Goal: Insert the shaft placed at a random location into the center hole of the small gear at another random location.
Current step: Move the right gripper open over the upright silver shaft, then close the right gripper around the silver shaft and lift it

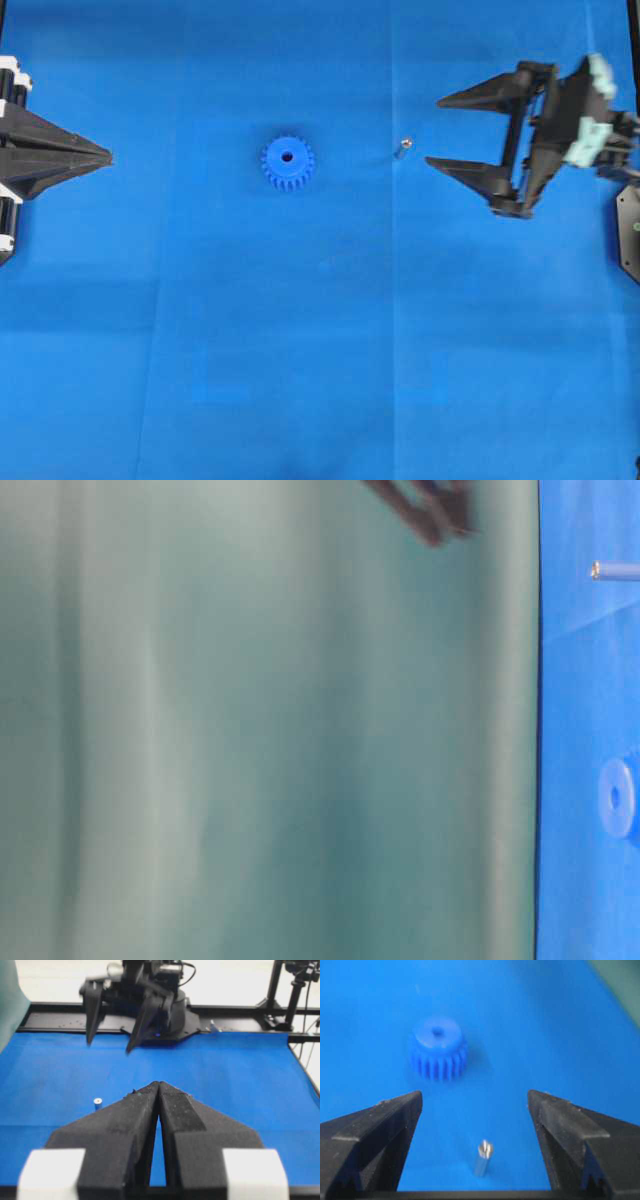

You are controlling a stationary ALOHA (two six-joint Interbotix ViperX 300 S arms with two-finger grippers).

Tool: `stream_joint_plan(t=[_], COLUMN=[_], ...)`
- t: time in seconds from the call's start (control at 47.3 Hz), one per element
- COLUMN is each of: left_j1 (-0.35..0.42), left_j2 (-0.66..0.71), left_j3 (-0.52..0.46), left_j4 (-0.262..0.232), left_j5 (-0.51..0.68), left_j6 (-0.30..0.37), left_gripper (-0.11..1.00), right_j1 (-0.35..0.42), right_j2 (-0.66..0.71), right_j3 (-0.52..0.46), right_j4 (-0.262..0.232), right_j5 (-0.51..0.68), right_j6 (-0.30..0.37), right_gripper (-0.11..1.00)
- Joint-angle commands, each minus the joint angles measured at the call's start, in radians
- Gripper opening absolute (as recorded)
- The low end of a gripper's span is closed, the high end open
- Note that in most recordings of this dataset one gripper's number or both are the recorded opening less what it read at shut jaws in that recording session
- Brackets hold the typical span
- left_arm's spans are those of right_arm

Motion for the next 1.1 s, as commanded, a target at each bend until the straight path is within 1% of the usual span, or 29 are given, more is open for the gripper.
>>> stream_joint_plan(t=[0.0, 0.085, 0.19, 0.423, 0.592, 0.74, 0.804, 0.867, 0.909, 0.931, 0.994, 1.079], left_j1=[-0.002, -0.002, -0.002, -0.002, 0.000, 0.009, 0.011, 0.011, 0.011, 0.011, 0.011, 0.011], left_j2=[0.003, 0.003, 0.003, 0.003, 0.003, 0.003, 0.003, 0.003, 0.003, 0.003, 0.002, 0.003], left_j3=[-0.008, -0.006, -0.005, -0.002, 0.000, 0.002, 0.002, 0.002, 0.002, 0.002, 0.002, 0.002], left_j4=[0.003, 0.003, 0.003, 0.003, 0.003, 0.003, 0.003, 0.003, 0.003, 0.002, 0.003, 0.003], left_j5=[-0.005, -0.005, -0.005, -0.005, 0.002, 0.018, 0.020, 0.020, 0.020, 0.020, 0.020, 0.020], left_j6=[-0.003, -0.003, -0.003, -0.003, -0.003, -0.003, -0.003, -0.003, -0.003, -0.003, -0.003, -0.003], left_gripper=[0.00, 0.00, 0.00, 0.00, 0.00, 0.00, 0.00, 0.00, 0.00, 0.00, 0.00, 0.00], right_j1=[-0.005, -0.005, -0.005, -0.005, -0.005, -0.005, -0.003, -0.002, -0.003, -0.003, -0.002, -0.002], right_j2=[0.071, 0.149, 0.227, 0.354, 0.394, 0.399, 0.399, 0.399, 0.399, 0.399, 0.399, 0.399], right_j3=[-0.028, -0.037, -0.051, -0.080, -0.098, -0.095, -0.095, -0.095, -0.095, -0.095, -0.094, -0.094], right_j4=[0.031, 0.055, 0.074, 0.086, 0.086, 0.086, 0.086, 0.086, 0.086, 0.086, 0.086, 0.084], right_j5=[-0.057, -0.101, -0.143, -0.181, -0.183, -0.183, -0.184, -0.183, -0.183, -0.184, -0.190, -0.196], right_j6=[0.000, 0.000, 0.000, 0.002, 0.003, 0.003, 0.003, 0.003, 0.003, 0.002, 0.003, 0.002], right_gripper=[0.73, 0.74, 0.74, 0.73, 0.73, 0.72, 0.70, 0.66, 0.61, 0.57, 0.39, 0.17])
